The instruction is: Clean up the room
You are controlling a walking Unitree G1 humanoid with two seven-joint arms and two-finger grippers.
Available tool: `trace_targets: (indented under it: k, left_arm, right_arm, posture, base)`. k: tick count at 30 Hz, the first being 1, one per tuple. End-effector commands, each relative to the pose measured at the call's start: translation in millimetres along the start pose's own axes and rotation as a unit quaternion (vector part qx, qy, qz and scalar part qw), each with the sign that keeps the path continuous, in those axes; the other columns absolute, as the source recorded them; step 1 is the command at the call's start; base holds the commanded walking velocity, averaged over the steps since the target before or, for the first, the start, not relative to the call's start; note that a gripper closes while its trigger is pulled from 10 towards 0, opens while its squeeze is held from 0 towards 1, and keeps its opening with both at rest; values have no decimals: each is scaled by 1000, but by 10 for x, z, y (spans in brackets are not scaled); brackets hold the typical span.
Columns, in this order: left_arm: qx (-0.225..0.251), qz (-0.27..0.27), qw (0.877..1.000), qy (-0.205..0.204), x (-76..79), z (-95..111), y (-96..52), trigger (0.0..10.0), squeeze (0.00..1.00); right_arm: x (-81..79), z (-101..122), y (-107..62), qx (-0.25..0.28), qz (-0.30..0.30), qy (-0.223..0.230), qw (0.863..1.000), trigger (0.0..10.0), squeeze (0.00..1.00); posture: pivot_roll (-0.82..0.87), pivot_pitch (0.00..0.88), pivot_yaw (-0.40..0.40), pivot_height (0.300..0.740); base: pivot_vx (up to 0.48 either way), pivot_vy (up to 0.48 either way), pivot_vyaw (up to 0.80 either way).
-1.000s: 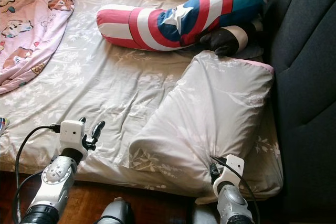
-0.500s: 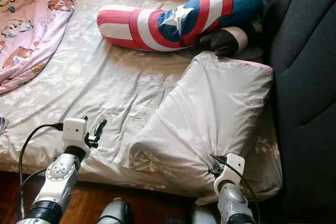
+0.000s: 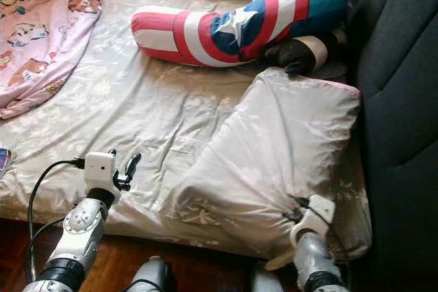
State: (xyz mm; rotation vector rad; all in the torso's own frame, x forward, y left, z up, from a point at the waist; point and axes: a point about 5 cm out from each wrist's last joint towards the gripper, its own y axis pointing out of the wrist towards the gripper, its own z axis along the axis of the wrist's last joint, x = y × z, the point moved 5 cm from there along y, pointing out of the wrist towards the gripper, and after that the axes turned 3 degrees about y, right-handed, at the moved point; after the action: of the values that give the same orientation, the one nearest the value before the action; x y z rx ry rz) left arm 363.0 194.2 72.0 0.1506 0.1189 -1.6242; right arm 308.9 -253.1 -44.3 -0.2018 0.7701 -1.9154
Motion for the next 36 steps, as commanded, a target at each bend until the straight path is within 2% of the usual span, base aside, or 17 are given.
trace_targets:
  k: [1,5,7,8,10,19,20,21,22,23,31,34,35,36]
  left_arm:
    - [-7,-4,1000,2,31,-49,-15,10000,0]
    - [-6,-3,1000,0,37,-47,-12,10000,0]
    - [-6,-3,1000,0,37,-48,-10,10000,0]
    - [-8,-5,1000,0,47,-60,-11,10000,0]
    - [-9,-5,1000,0,52,-66,-11,10000,0]
    - [-10,-5,1000,-1,51,-78,-17,10000,0]
    - [-12,-6,1000,0,47,-84,-18,10000,0]
    - [-13,-6,1000,0,44,-87,-18,10000,0]
    - [-13,-6,1000,0,44,-87,-18,10000,0]
    - [-13,-6,1000,0,46,-89,-20,10000,0]
    - [-17,-11,1000,-1,85,-116,-29,10000,0]
    - [-17,-11,1000,-2,89,-115,-30,10000,0]
    - [-17,-11,1000,-2,88,-115,-30,10000,0]
    - [-17,-11,1000,-2,87,-116,-31,10000,0]
  right_arm:
    - [374,633,1,91,-67,5,994,0,0]
    - [597,932,-50,133,-111,5,985,0,0]
    - [655,1016,-70,144,-122,6,982,0,0]
    - [790,1143,-114,161,-152,16,975,0,0]
    - [879,1223,-151,173,-176,13,969,0,0]
    - [833,1145,-142,163,-187,-15,969,0,0]
    - [813,1122,-134,157,-187,-25,969,2078,0]
    - [799,1112,-130,155,-186,-29,970,9529,0]
    - [799,1112,-130,155,-186,-29,970,9529,0]
    - [797,1105,-130,155,-187,-36,969,10000,0]
    - [783,1200,-161,180,-195,-79,961,10000,0]
    - [789,1206,-166,183,-199,-79,960,10000,27]
    - [783,1207,-164,183,-199,-79,960,10000,906]
    - [775,1209,-163,184,-198,-79,960,10000,1000]
  posture:
    - [-5,192,1,662]
    - [-8,190,-2,662]
    - [-11,192,-2,662]
    - [-13,193,-2,662]
    - [-13,194,-3,662]
    - [-3,197,-1,662]
    - [-3,198,-1,662]
    - [-1,199,1,662]
    - [-1,199,1,662]
    - [1,199,1,662]
    - [4,202,3,662]
    - [7,201,2,662]
    - [7,200,2,662]
    - [7,200,2,662]
  base:
    - [0,0,0]
    - [0,0,0]
    - [0,0,0]
    - [0,0,0]
    - [0,0,0]
    - [0,0,0]
    - [0,0,0]
    - [0,0,0]
    - [0,0,0]
    - [0,0,0]
    - [0,0,0]
    - [0,0,0]
    - [0,0,0]
    - [0,0,0]
